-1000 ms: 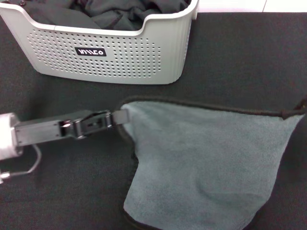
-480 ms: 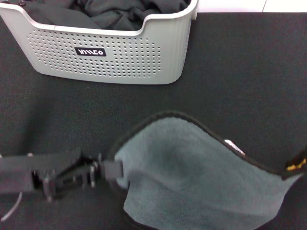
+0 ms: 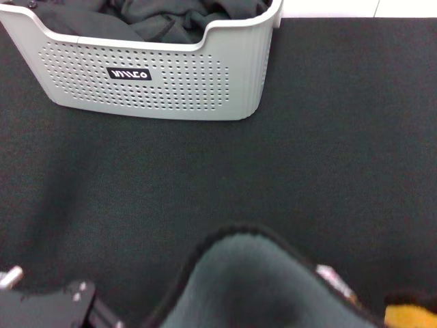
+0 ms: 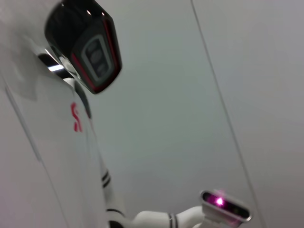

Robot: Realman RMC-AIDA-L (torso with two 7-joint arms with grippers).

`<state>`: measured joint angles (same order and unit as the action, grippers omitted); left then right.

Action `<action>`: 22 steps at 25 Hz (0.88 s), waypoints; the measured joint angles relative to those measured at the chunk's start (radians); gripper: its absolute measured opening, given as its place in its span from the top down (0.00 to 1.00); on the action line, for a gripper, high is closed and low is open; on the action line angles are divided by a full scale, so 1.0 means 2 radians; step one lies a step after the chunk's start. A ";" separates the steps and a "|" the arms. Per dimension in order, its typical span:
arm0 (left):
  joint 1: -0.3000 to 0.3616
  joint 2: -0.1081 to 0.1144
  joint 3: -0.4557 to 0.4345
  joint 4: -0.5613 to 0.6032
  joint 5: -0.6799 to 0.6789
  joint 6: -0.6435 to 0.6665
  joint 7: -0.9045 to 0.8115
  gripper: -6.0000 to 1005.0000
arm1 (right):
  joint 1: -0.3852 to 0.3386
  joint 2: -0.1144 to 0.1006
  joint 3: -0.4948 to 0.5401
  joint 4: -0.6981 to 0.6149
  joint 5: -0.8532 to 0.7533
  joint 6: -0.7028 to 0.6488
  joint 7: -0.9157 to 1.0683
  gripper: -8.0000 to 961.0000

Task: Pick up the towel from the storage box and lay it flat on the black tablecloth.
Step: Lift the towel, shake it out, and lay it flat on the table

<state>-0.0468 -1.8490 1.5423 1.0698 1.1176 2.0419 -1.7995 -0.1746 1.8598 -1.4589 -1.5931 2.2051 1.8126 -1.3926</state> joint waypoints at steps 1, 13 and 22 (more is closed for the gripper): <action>0.005 0.002 0.006 0.010 -0.003 0.000 0.000 0.96 | 0.003 -0.002 -0.004 0.000 0.001 0.000 0.004 0.98; -0.134 -0.037 -0.131 -0.269 0.108 -0.004 0.051 0.96 | 0.052 0.020 0.047 0.219 -0.032 -0.002 -0.044 0.98; -0.199 -0.051 -0.154 -0.331 0.158 -0.088 0.099 0.96 | 0.167 0.044 0.108 0.404 -0.108 -0.008 -0.129 0.98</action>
<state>-0.4447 -1.9505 1.2347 0.4068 1.4333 1.8668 -1.6013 0.1587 1.9477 -1.2421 -0.7860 1.9891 1.7960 -1.6503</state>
